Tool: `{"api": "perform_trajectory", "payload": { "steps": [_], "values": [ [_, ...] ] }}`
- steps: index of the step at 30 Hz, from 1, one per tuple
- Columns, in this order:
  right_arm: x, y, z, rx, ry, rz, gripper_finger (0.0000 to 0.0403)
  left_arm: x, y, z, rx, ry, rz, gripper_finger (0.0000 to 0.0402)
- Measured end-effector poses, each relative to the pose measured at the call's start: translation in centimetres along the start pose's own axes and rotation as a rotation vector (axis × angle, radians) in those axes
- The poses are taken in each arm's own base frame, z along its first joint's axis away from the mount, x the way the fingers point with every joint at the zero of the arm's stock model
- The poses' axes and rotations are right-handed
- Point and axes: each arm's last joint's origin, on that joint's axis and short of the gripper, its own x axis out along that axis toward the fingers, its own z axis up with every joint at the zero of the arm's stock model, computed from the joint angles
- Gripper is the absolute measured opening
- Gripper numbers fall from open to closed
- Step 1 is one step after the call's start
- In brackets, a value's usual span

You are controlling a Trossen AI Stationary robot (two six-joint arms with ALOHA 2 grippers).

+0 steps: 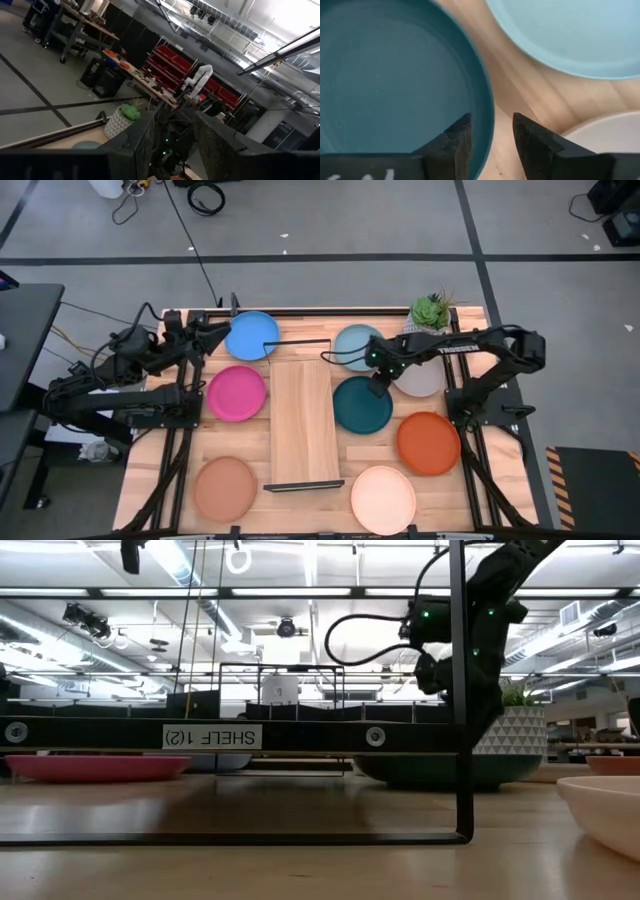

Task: Place and stack plates onto a shelf
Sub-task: Put the dark blue plate on the shelf

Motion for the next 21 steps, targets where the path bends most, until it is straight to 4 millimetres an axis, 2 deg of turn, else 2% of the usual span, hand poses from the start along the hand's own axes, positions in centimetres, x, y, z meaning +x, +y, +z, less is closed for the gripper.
{"api": "perform_trajectory", "payload": {
  "steps": [10,16,21],
  "values": [
    [2.5,0.1,0.1,-0.036,0.091,0.035,0.0082,0.0,0.1,-0.2,-0.015,0.015,0.011,0.0146],
    [2.4,0.1,0.2,-0.025,0.096,0.047,0.0017,0.0,0.1,-0.1,-0.016,0.015,0.011,0.0146],
    [1.3,0.0,0.0,-0.006,0.077,0.049,0.0013,0.0,0.1,-0.1,-0.017,0.010,0.007,0.0146]
  ]
}}
